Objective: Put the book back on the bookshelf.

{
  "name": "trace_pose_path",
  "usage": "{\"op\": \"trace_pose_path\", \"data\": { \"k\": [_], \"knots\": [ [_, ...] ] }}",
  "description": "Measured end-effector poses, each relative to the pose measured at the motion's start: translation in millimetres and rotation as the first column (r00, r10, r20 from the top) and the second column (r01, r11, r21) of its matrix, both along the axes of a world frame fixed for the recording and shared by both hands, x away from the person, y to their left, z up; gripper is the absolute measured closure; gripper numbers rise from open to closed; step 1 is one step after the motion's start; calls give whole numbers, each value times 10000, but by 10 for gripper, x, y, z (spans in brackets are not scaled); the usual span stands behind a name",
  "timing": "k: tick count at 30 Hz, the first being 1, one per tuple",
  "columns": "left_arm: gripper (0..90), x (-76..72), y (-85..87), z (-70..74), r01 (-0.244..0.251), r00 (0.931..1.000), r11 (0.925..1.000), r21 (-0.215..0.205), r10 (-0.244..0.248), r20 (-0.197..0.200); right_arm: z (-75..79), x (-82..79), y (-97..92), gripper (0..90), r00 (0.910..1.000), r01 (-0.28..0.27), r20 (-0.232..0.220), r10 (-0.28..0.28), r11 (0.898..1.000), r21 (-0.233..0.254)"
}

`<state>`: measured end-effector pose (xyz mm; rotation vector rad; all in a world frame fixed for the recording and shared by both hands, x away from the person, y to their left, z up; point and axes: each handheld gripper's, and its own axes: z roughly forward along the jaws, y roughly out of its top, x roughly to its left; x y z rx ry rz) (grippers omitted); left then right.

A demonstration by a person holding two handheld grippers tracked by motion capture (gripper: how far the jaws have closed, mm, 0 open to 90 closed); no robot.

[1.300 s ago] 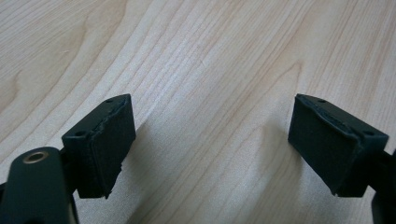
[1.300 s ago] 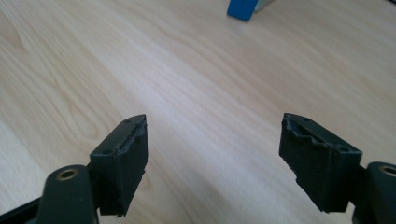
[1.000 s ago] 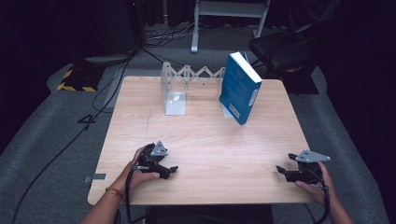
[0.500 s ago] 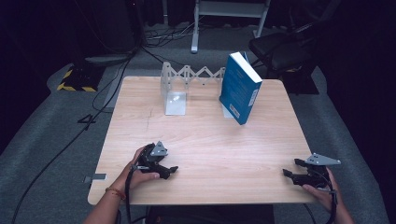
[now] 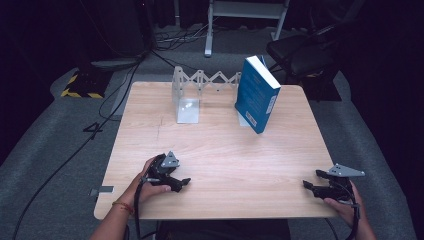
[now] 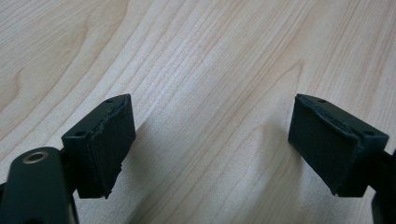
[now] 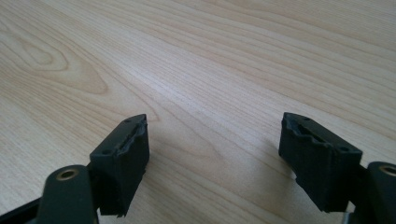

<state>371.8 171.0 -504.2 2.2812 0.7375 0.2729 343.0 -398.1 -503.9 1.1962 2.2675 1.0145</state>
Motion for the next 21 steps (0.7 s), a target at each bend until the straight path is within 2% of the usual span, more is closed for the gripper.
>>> {"op": "trace_pose_path", "data": {
  "k": [21],
  "knots": [
    [146, 21, -4, -2, 22, 10000, 10000, -10, -22, 7, 1, 4, -7, 247, 9998, 220, 9, -220, 9998, -6]
  ]
}}
